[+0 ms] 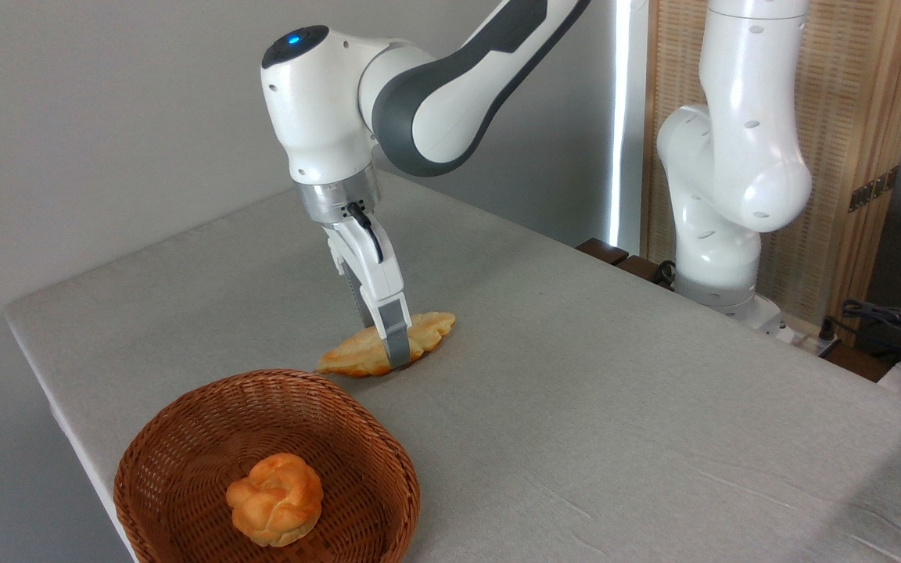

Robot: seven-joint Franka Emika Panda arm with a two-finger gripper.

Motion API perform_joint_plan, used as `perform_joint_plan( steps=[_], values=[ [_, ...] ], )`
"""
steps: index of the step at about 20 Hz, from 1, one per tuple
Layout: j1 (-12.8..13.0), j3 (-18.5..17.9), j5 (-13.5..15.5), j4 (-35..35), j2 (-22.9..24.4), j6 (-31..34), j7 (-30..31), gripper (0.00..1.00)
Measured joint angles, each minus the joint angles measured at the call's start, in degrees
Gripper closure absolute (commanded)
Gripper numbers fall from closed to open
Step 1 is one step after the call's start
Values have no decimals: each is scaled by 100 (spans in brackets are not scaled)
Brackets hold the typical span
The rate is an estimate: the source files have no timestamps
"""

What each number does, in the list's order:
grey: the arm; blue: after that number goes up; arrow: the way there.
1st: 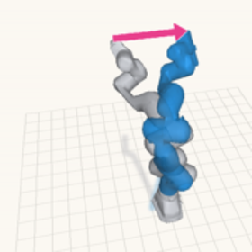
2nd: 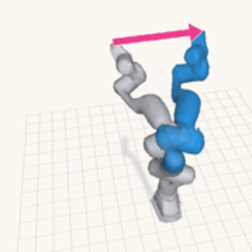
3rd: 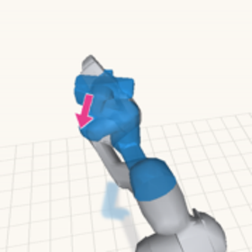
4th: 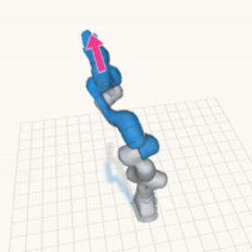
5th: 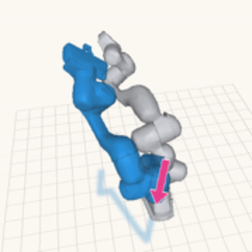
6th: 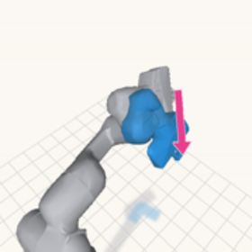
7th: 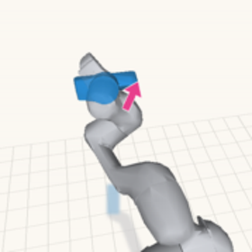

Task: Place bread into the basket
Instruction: 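Close the gripper fingers around the pastry's middle, then lift the pinched pastry and carry it toward the wicker basket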

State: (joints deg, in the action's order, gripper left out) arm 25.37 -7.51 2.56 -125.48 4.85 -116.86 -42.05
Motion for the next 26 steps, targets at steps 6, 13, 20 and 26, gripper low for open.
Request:
perform_joint_plan(
  steps=[6,13,20,26],
  values=[
    [81,38,0,-2,-52,0,0,73],
    [84,35,-15,-1,-106,0,-1,72],
    [83,33,-15,10,-105,0,-1,72],
    [83,30,-15,347,-29,120,-1,71]
  ],
)
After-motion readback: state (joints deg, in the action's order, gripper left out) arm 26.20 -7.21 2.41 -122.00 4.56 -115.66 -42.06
